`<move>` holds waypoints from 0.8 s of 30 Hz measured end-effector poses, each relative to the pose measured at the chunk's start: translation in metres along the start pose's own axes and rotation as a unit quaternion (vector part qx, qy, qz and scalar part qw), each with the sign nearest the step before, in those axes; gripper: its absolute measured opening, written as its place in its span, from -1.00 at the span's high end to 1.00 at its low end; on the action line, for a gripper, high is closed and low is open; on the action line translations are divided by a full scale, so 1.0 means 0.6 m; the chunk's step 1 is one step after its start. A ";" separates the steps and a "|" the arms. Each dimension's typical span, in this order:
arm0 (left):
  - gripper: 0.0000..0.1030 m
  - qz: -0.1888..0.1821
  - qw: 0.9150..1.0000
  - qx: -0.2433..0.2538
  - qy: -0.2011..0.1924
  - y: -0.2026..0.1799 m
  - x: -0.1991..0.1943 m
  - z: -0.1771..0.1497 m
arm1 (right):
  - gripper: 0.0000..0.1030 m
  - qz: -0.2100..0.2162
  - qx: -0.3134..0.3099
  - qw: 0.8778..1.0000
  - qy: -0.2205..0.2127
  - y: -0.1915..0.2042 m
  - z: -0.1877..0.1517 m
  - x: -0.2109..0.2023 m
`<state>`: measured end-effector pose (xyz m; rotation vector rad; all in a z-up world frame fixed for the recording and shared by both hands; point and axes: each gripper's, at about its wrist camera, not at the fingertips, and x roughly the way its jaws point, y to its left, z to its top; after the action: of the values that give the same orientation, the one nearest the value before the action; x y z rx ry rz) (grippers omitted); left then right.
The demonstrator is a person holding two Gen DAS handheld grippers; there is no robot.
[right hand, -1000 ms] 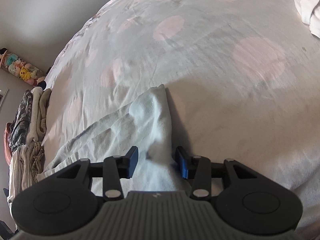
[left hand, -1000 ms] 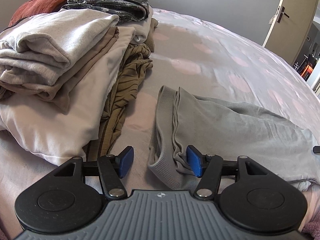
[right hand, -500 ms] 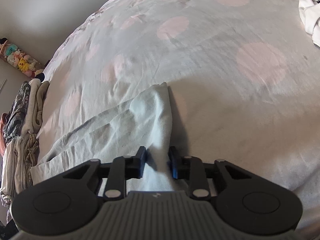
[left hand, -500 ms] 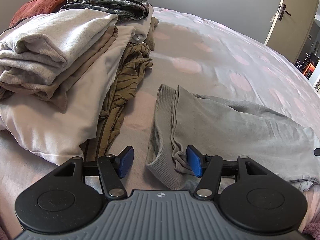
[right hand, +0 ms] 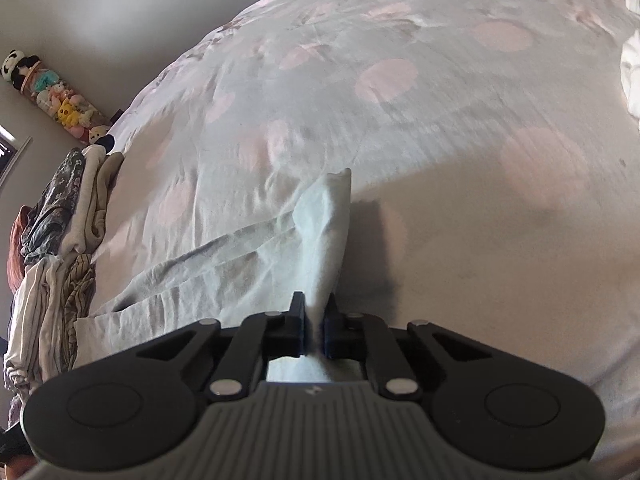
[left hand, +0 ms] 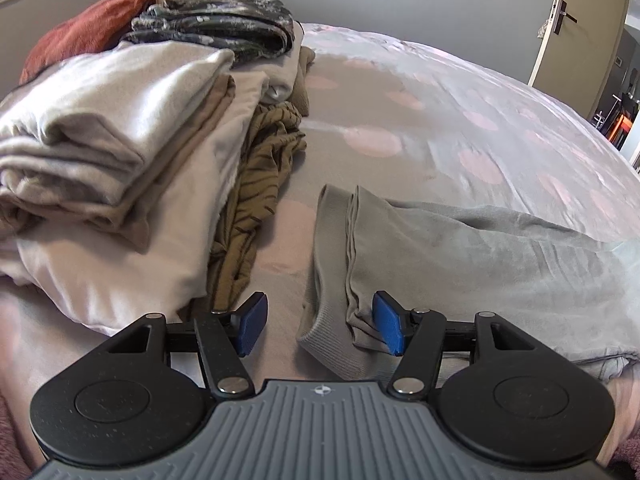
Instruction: Fold clothes
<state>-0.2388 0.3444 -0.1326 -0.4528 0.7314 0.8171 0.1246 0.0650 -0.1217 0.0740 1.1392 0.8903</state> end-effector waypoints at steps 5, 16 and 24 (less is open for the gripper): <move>-0.10 0.000 1.000 0.003 0.001 -0.004 -0.012 0.018 | 0.83 0.029 0.013 0.999 0.013 0.038 0.005 -0.024; -0.09 -0.011 1.000 0.005 0.003 -0.008 -0.020 0.029 | 0.83 0.137 -0.034 0.990 0.015 0.204 0.002 -0.048; 0.16 -0.033 0.999 -0.012 0.008 0.007 -0.017 0.033 | 0.83 0.184 -0.058 0.980 0.055 0.320 -0.025 0.016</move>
<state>-0.2386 0.3544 -0.1120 -0.5030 0.7189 0.7618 0.0033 0.1931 -0.0444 0.1453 1.1937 1.3001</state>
